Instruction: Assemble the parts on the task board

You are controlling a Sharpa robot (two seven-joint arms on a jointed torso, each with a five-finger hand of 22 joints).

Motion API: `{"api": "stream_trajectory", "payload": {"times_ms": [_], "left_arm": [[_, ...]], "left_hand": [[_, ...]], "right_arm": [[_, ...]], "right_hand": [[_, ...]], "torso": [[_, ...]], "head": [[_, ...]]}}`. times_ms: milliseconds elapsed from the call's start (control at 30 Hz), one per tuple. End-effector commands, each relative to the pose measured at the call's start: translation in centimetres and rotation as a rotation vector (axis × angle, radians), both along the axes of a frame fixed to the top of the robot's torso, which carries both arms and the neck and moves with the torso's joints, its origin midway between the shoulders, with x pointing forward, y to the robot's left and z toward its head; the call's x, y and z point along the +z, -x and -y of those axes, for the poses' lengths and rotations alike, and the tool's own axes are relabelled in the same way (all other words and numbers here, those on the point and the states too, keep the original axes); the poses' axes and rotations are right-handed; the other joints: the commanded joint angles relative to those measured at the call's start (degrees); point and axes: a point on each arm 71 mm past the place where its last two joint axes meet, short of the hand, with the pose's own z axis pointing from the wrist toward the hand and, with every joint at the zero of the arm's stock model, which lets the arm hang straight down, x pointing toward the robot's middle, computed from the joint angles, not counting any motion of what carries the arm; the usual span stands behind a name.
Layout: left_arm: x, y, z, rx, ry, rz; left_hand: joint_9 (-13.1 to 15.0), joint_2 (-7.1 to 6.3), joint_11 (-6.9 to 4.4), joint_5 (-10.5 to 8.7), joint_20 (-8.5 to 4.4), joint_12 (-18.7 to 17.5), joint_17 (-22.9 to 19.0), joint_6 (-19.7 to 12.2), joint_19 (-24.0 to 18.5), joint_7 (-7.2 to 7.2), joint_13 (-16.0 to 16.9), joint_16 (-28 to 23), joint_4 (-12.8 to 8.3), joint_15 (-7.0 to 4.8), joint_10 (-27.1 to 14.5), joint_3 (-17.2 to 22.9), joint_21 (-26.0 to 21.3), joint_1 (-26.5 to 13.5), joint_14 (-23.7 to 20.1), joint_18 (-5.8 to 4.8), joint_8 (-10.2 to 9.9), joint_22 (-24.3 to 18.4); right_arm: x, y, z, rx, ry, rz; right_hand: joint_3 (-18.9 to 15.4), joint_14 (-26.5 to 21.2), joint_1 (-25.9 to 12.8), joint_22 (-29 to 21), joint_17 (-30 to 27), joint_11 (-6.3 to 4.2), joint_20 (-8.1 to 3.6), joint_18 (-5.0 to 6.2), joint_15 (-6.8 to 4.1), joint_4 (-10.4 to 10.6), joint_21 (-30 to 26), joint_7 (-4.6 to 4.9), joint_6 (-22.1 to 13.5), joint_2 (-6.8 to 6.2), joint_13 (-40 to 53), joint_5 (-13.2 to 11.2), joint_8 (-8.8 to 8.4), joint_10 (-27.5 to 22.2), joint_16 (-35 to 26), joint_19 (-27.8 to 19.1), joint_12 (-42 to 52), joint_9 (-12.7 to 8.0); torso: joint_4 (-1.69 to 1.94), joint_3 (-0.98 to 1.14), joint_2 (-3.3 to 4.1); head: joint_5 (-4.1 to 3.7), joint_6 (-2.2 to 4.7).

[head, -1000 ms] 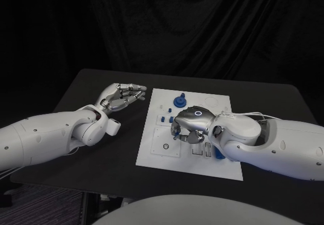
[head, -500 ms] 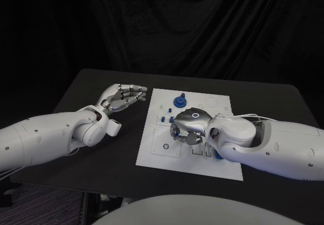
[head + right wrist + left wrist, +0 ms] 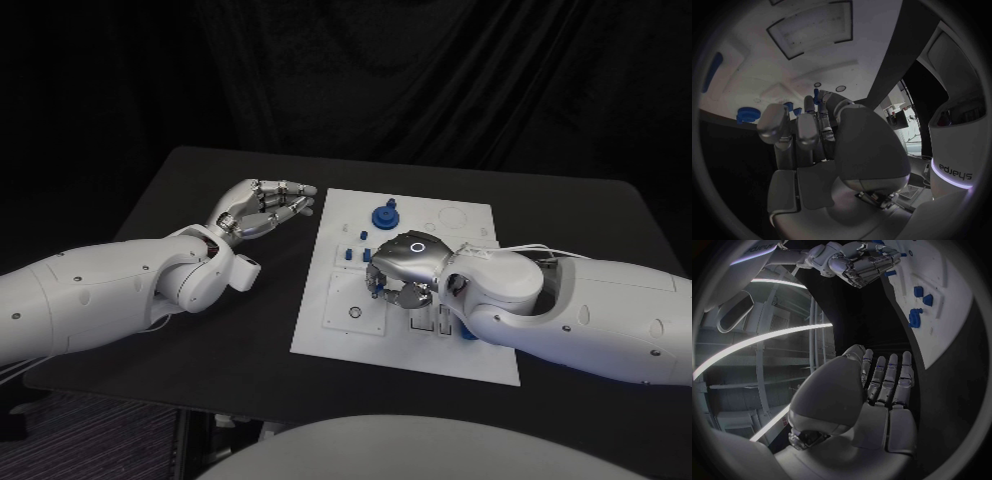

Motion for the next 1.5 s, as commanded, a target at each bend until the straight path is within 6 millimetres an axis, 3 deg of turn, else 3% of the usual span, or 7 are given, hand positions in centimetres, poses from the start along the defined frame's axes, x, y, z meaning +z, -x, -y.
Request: {"api": "stream_trajectory", "payload": {"times_ms": [33, 800, 933, 1233, 1367, 1467, 1500], "left_arm": [[0.9, 0.3, 0.2, -0.031, 0.066, 0.107], [0.8, 0.3, 0.4, -0.040, 0.068, 0.096], [0.8, 0.2, 0.4, -0.040, 0.067, 0.094], [0.7, 0.2, 0.4, -0.041, 0.066, 0.089], [0.7, 0.2, 0.4, -0.041, 0.066, 0.088], [0.7, 0.2, 0.4, -0.041, 0.065, 0.088], [0.7, 0.2, 0.4, -0.041, 0.065, 0.087]], "left_hand": [[-0.05, -0.09, -0.15, -0.31, 0.03, -0.03, -0.02, -0.41, -0.54, 0.02, -0.08, -0.23, 0.00, 0.23, -0.44, -0.50, -0.34, -0.18, -0.24, -0.11, -0.12, -0.10], [-0.07, 0.07, -0.25, -0.99, 0.07, 0.06, 0.03, -0.36, -0.66, 0.08, -0.05, 0.02, 0.01, 0.63, -0.51, -0.67, -0.27, -0.08, 0.08, -0.18, -0.03, -0.38], [-0.07, 0.09, -0.24, -1.02, 0.07, 0.07, 0.03, -0.35, -0.67, 0.09, -0.05, 0.03, 0.00, 0.63, -0.52, -0.68, -0.27, -0.06, 0.09, -0.19, -0.02, -0.40], [-0.07, 0.16, -0.19, -1.22, 0.07, 0.10, 0.02, -0.31, -0.69, 0.13, -0.05, 0.06, -0.01, 0.64, -0.52, -0.70, -0.26, -0.01, 0.10, -0.21, 0.01, -0.47], [-0.07, 0.16, -0.19, -1.22, 0.07, 0.10, 0.02, -0.31, -0.69, 0.13, -0.05, 0.06, -0.01, 0.64, -0.52, -0.70, -0.26, -0.01, 0.10, -0.21, 0.01, -0.47], [-0.07, 0.16, -0.19, -1.22, 0.07, 0.10, 0.02, -0.31, -0.69, 0.13, -0.05, 0.06, -0.01, 0.64, -0.52, -0.70, -0.26, -0.01, 0.10, -0.21, 0.01, -0.47], [-0.07, 0.16, -0.19, -1.22, 0.07, 0.10, 0.02, -0.31, -0.69, 0.13, -0.05, 0.06, -0.01, 0.64, -0.52, -0.70, -0.26, -0.01, 0.10, -0.21, 0.01, -0.47]], "right_arm": [[-0.4, 0.0, 0.0, -0.006, 0.015, 0.004], [-1.3, 0.1, -0.3, -0.005, 0.010, -0.007], [-1.4, 0.1, -0.4, -0.004, 0.010, -0.009], [-1.7, 0.0, -0.5, -0.005, 0.027, -0.018], [-1.9, 0.0, -0.4, -0.008, 0.051, -0.030], [-2.1, 0.0, -0.3, -0.013, 0.063, -0.035], [-2.1, -0.1, -0.3, -0.015, 0.064, -0.035]], "right_hand": [[-0.07, 0.18, 0.33, 7.78, -0.11, -0.54, 0.00, -0.66, -0.15, -0.32, 0.14, 0.19, 0.35, 0.04, 0.11, -0.01, -0.20, 1.08, 0.10, 0.46, -0.06, 0.12], [-0.18, 0.03, 0.23, 7.74, -0.30, -0.62, -0.02, -0.63, -0.20, -0.30, 0.05, 0.14, 0.49, -0.03, 0.13, -0.09, -0.19, 1.43, 0.00, 0.38, -0.11, 0.24], [-0.17, -0.02, 0.26, 7.71, -0.41, -0.63, -0.02, -0.61, -0.21, -0.32, -0.07, 0.13, 0.48, -0.02, 0.13, -0.07, -0.20, 1.47, -0.07, 0.34, -0.11, 0.24], [-0.17, -0.11, 0.27, 7.69, -0.52, -0.64, -0.03, -0.59, -0.23, -0.33, -0.15, 0.14, 0.35, -0.02, 0.15, -0.03, -0.31, 1.58, -0.14, 0.28, -0.16, 0.25], [-0.16, -0.74, -0.14, 7.43, -1.21, -0.48, 0.06, -0.44, -0.05, -0.09, -1.08, 0.39, -2.31, -0.21, 0.03, -0.66, -2.03, 0.67, -0.59, -0.26, -1.07, -0.25], [-0.20, -1.77, -2.25, 6.89, -2.38, 1.03, 0.79, -0.22, 1.30, 1.49, -3.16, -0.83, -10.97, -1.36, -0.53, -4.16, -6.41, -3.84, -1.32, -1.31, -3.56, -2.71], [-0.31, -2.00, -2.62, 6.72, -2.65, 1.51, 1.09, -0.17, 1.65, 1.80, -3.84, -1.09, -12.65, -1.71, -0.66, -4.90, -6.38, -5.01, -1.47, -1.59, -4.07, -3.28]], "torso": [[0.05, -0.07, 0.01], [-0.01, -0.02, -0.11], [-0.18, 0.00, -0.11], [0.08, -0.02, -0.08], [0.03, -0.02, -0.06], [0.02, -0.02, -0.07], [0.02, -0.01, -0.07]], "head": [[-0.06, -0.01], [0.22, -0.01], [0.47, -0.01], [0.23, -0.01], [0.22, -0.01], [0.25, -0.01], [0.27, -0.01]]}}
